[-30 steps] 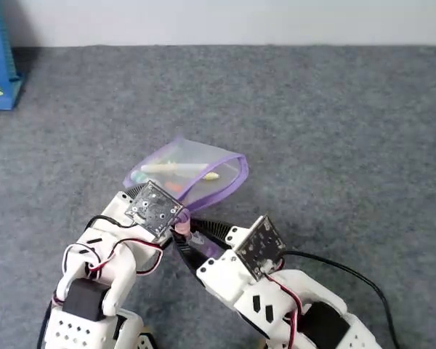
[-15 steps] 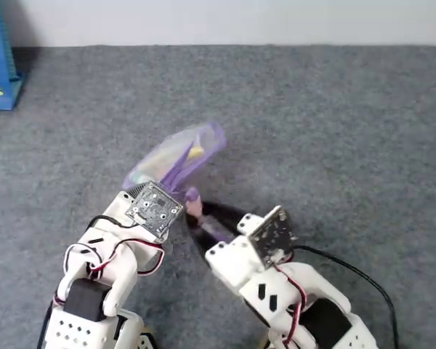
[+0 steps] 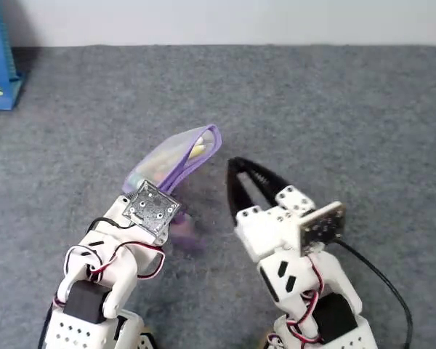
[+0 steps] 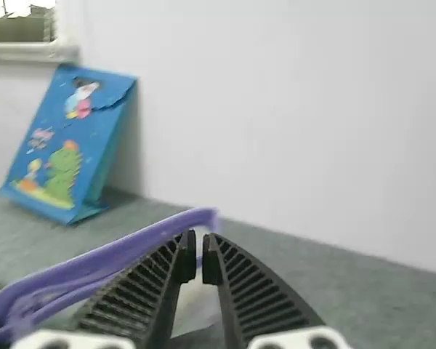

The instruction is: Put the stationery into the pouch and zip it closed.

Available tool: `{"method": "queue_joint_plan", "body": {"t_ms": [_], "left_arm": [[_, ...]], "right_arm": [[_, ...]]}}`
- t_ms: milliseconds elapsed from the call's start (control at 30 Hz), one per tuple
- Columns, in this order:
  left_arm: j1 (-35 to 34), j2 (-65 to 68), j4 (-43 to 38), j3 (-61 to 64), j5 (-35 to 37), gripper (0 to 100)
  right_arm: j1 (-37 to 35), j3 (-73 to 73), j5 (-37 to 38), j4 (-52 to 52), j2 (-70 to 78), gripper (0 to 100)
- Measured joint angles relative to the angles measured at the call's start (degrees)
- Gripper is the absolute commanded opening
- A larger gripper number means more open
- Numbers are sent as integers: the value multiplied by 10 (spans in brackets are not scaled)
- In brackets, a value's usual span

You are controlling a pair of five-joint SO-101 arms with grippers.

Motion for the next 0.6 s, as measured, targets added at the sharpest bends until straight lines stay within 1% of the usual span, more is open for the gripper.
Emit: {"method": "queue_joint_plan", "body": {"t_ms": [133,200,300,367,467,500,600], "left_arm": [[0,0,1,0,0,9],[0,0,1,0,0,9],[0,0,1,0,4,9],[0,0,1,0,4,9],[0,0,1,0,4,9],[0,0,1,0,4,9],[-3,0,1,0,4,9]], "right_arm": [[10,0,0,-7,1,7],[4,-1,0,-9,33,9],[-42,-1,0,3,91,28],[-61,-14,-4,39,113,95],[-84,-52,-56,112,137,226],[-87,-68,-73,141,142,251],[-112,-104,-107,231,142,250]]}}
